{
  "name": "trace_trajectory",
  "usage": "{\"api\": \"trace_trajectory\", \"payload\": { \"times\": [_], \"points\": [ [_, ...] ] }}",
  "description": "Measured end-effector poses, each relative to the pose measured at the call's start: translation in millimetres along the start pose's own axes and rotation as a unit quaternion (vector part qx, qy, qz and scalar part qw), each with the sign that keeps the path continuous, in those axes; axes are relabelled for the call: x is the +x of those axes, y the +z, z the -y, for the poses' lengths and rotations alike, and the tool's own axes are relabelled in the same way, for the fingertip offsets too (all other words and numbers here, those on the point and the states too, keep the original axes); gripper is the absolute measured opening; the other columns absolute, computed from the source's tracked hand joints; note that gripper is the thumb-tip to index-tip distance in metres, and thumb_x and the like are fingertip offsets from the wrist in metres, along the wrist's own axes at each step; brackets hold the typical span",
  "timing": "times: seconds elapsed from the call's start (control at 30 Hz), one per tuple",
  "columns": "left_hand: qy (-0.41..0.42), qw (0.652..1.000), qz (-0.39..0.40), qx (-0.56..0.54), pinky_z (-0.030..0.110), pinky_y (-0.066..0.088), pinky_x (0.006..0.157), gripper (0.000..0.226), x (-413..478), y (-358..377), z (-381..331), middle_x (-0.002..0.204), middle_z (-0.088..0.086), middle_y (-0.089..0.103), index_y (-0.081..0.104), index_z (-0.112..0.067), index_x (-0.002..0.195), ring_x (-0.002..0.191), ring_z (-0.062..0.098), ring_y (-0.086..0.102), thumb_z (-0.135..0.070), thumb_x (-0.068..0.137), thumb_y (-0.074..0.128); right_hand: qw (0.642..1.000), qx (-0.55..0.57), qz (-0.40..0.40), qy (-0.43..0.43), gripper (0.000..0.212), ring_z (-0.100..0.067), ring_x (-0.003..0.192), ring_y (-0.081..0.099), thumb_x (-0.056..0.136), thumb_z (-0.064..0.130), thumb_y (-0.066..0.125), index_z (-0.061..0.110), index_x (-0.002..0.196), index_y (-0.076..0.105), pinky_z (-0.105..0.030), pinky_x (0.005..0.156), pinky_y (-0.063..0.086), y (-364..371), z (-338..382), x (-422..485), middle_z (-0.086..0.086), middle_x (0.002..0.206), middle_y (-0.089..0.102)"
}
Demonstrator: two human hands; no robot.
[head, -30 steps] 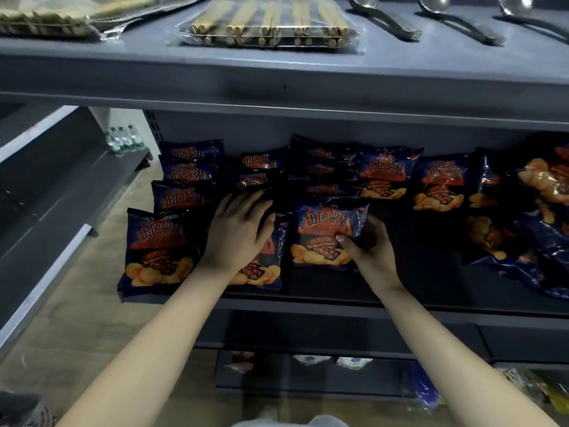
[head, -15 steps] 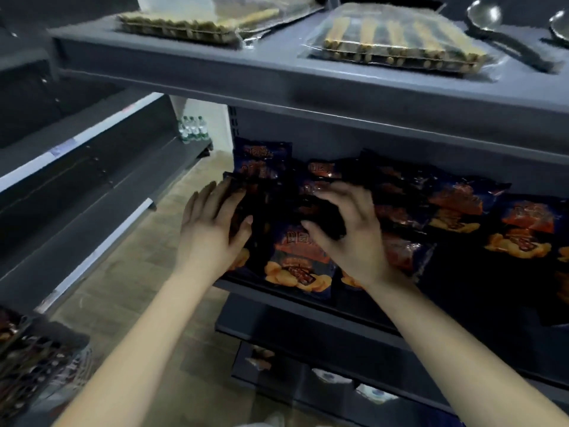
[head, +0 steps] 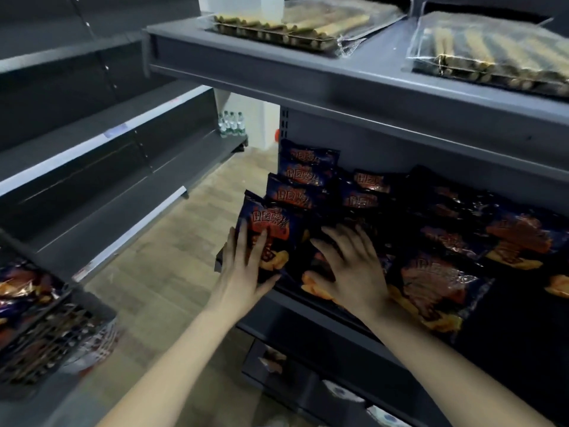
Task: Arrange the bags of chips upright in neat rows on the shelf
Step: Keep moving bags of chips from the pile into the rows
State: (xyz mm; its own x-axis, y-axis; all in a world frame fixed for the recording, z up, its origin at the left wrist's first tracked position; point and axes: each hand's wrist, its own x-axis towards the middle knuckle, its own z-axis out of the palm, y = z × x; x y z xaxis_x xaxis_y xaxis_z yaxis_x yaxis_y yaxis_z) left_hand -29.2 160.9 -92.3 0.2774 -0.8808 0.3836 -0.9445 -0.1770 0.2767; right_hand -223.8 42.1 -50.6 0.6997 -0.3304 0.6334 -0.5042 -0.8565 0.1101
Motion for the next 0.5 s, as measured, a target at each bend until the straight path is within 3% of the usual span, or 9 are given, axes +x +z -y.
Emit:
{"api": "trace_trajectory", "payload": {
  "times": [0.17,0.27,0.5],
  "points": [
    [0.06,0.998,0.004,-0.011,0.069,0.025,0.101,0.059,5,8,7,0.157,0.012,0.001,0.017,-0.049,0.143,0.139,0.05,0.0,-0.049,0.091,0.043,1.0,-0.006,-0.009,-0.005,0.041,-0.029,0.121,0.05,0.082,0.048,0.064,0.016,0.107,0.067,-0.051,0.107,0.034,7,-3,-1,-0.008,0.124,0.061],
    [0.072,0.997,0.013,-0.018,0.072,0.023,0.099,0.05,9,12,10,0.157,0.012,0.004,0.015,-0.054,0.142,0.138,0.051,-0.005,-0.053,0.094,0.031,1.0,-0.008,-0.003,-0.004,0.039,-0.028,0.122,0.051,0.083,0.048,0.062,0.017,0.106,0.069,-0.05,0.107,0.034,9,-4,1,-0.007,0.126,0.061],
    [0.058,0.997,0.029,-0.029,0.069,0.02,0.104,0.062,9,14,10,0.158,0.005,-0.004,0.014,-0.057,0.14,0.14,0.044,-0.015,-0.048,0.085,0.041,0.999,-0.02,0.037,-0.002,0.044,-0.025,0.131,0.044,0.088,0.047,0.052,0.017,0.117,0.065,-0.049,0.109,0.031,9,-5,4,-0.005,0.139,0.051]
  ]
}}
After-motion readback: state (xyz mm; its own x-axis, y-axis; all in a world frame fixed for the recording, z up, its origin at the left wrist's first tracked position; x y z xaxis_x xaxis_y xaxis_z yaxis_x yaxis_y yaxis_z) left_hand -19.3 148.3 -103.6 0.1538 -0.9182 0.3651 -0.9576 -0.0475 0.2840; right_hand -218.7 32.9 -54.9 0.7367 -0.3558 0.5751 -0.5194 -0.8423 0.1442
